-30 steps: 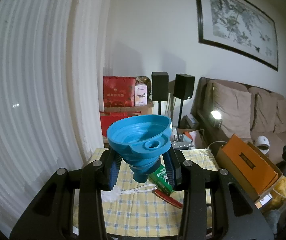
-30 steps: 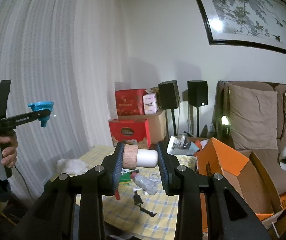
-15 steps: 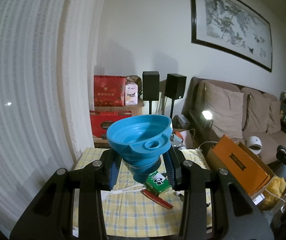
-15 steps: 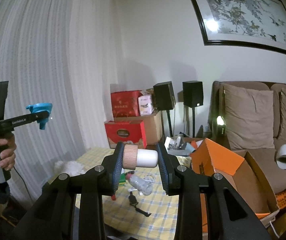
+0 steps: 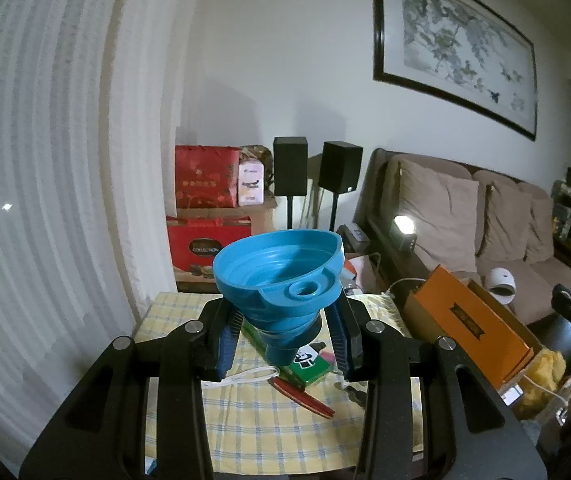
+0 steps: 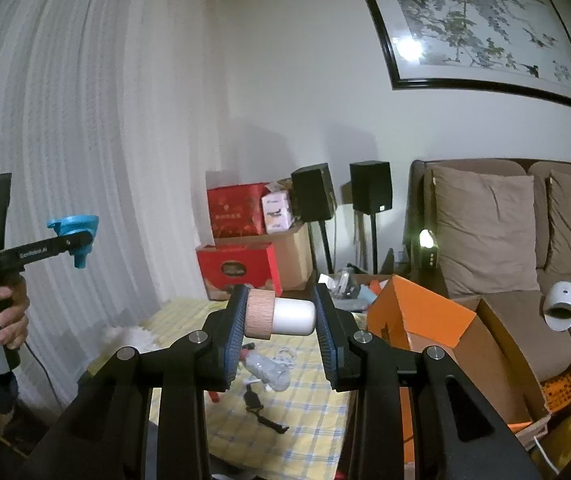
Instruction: Organize objects
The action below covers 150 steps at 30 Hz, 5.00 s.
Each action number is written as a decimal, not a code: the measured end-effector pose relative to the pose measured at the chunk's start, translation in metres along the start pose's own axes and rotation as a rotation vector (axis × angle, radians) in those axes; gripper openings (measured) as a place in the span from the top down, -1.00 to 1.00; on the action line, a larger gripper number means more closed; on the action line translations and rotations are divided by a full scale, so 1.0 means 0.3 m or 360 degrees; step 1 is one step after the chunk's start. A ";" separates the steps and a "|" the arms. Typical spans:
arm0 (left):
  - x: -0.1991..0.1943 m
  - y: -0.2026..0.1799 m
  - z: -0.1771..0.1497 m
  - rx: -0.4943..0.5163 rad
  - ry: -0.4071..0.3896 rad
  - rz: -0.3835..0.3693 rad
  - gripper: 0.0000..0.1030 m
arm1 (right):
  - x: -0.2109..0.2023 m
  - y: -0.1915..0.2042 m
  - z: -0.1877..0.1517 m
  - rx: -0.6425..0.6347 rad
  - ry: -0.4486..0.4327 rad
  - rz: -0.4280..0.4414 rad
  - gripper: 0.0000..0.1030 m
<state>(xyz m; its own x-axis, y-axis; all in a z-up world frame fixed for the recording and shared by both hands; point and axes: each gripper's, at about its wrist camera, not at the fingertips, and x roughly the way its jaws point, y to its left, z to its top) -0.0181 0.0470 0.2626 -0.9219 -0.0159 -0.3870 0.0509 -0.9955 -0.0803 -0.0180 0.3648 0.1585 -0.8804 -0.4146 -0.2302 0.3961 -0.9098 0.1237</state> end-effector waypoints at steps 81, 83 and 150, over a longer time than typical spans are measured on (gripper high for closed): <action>0.106 -0.244 -0.035 0.0117 0.0102 -0.0140 0.28 | -0.010 -0.252 -0.008 0.0120 0.0019 -0.0492 0.37; 0.109 -0.248 -0.036 0.0110 0.0108 -0.0148 0.28 | -0.006 -0.256 -0.009 0.0122 0.0025 -0.0494 0.37; 0.154 -0.471 -0.048 0.0185 0.0233 -0.0362 0.26 | 0.019 -0.373 -0.055 0.0199 0.0133 -0.0562 0.37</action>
<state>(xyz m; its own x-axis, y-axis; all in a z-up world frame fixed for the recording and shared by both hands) -0.0624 0.1883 0.2427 -0.8392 0.2140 -0.5000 -0.2027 -0.9762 -0.0776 -0.0632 0.4639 0.1275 -0.9306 -0.0810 -0.3570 0.0331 -0.9898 0.1383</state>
